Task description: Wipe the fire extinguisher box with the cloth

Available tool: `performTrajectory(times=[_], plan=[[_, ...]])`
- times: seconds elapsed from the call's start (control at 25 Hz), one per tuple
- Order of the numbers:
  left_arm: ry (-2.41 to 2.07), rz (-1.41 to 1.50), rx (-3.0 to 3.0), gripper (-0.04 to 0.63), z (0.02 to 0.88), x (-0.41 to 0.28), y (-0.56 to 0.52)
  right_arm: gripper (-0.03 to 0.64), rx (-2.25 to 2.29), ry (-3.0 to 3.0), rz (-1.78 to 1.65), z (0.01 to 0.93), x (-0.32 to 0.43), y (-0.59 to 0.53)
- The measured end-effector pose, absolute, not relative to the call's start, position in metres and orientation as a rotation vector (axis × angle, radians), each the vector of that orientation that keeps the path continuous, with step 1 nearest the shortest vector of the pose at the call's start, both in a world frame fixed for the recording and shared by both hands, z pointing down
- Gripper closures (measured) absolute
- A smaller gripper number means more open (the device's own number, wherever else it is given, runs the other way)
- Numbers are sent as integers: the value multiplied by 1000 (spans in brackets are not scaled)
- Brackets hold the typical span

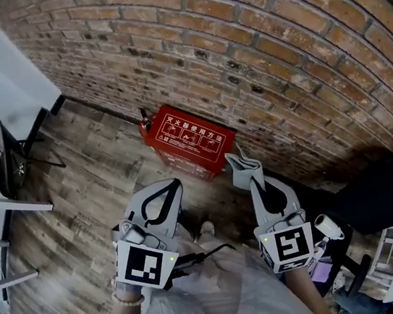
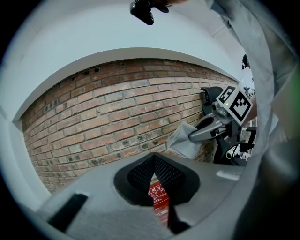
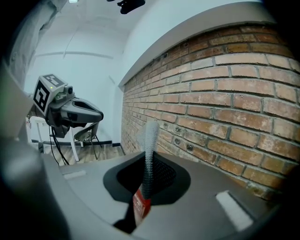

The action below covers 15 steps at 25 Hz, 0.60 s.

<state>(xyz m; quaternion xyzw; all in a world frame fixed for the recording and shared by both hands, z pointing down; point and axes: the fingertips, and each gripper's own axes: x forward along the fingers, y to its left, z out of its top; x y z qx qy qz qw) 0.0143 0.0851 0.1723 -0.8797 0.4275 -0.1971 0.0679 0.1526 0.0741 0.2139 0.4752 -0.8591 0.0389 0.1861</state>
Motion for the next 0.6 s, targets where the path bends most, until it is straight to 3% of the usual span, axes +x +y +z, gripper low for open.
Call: performTrajectory(times=[0.6], plan=[[1291, -604, -2721, 598, 203, -10, 40, 598, 1307, -2374, 157, 240, 125, 39]])
